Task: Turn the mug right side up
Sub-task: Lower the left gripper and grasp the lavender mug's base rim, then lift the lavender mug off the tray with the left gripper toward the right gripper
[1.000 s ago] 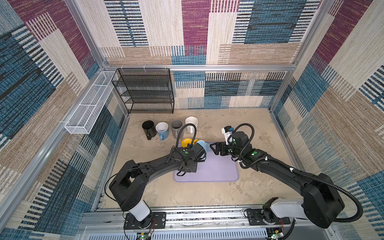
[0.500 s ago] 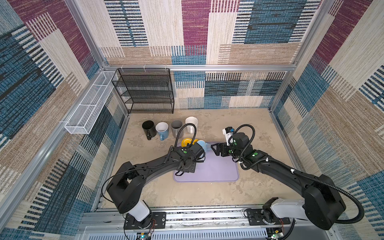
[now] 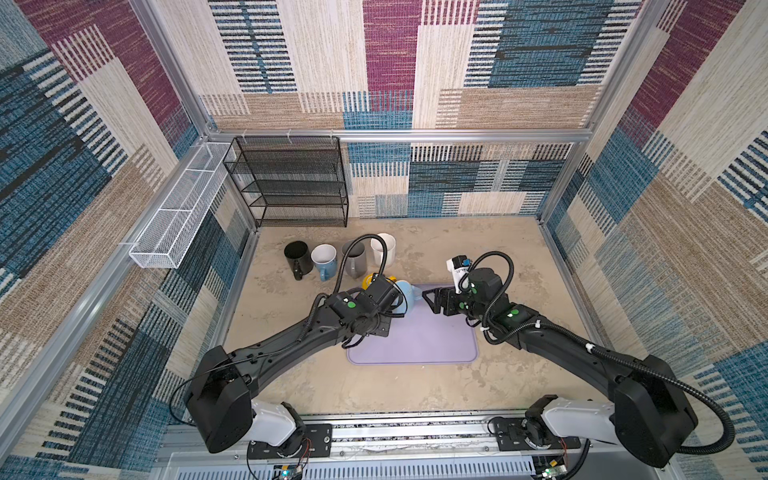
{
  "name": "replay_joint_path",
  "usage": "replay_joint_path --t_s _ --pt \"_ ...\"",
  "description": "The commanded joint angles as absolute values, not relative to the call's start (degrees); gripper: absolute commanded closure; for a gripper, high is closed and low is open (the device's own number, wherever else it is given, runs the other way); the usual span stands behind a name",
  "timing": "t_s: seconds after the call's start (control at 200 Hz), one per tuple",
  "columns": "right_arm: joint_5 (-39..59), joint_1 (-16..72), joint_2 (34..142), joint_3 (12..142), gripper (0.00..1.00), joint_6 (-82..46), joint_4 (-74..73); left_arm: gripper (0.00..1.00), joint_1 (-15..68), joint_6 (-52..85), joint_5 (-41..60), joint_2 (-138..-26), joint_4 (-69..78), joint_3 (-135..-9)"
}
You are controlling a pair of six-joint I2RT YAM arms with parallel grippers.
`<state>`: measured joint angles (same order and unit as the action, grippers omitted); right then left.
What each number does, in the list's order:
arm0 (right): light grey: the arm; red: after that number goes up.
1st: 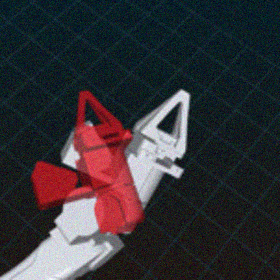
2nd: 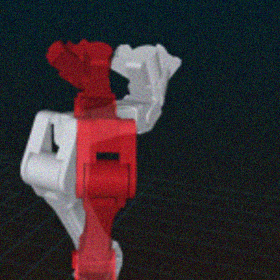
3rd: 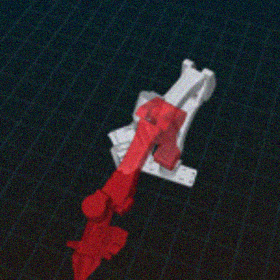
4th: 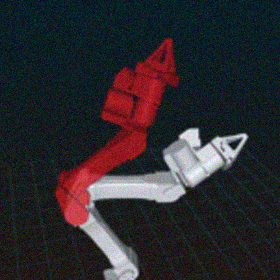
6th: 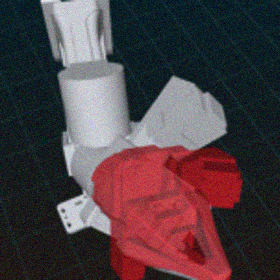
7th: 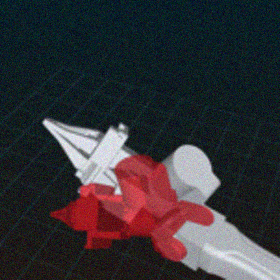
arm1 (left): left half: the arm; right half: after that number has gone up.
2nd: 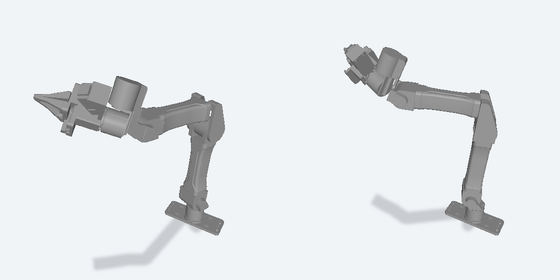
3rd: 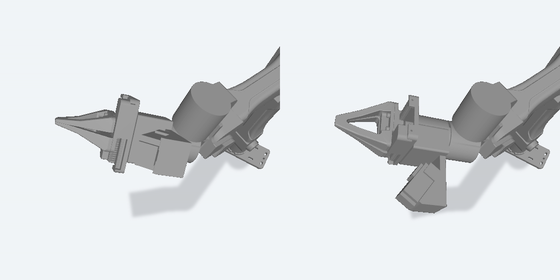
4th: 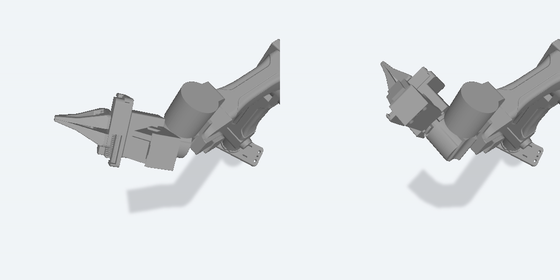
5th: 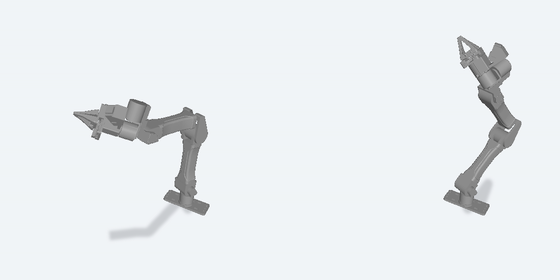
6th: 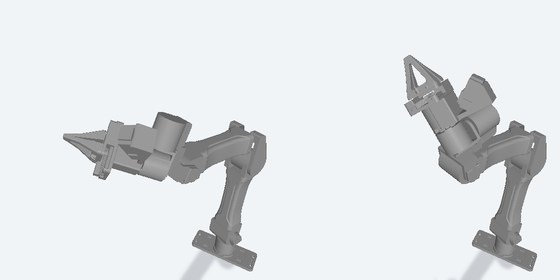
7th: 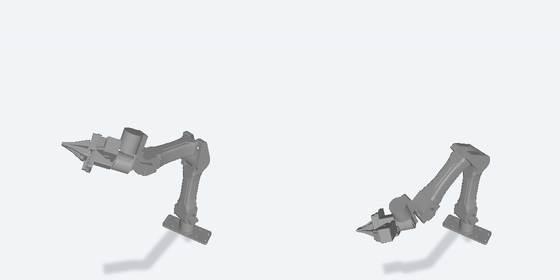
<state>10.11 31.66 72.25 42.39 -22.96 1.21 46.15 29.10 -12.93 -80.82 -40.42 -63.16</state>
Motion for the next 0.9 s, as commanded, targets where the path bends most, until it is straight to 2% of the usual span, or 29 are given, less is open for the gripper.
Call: replay_joint_path --t_s 0.0,0.12,0.561,0.897 --pt "10.5 31.7 71.3 42.0 0.14 -23.1 -1.4 1.0 45.6 26.2 -10.4 -79.5 -35.0 -63.3" --pt "10.7 31.7 70.6 41.8 0.14 -22.9 -1.7 1.0 44.9 25.1 -5.4 -79.1 -34.3 -63.5" --pt "10.0 31.7 69.2 41.7 0.14 -22.6 -1.8 1.0 41.8 25.3 3.3 -74.5 -30.8 -63.4" --pt "13.7 31.7 68.0 41.4 0.14 -23.9 -4.5 1.0 32.2 26.8 16.4 -69.9 -21.4 -60.3"
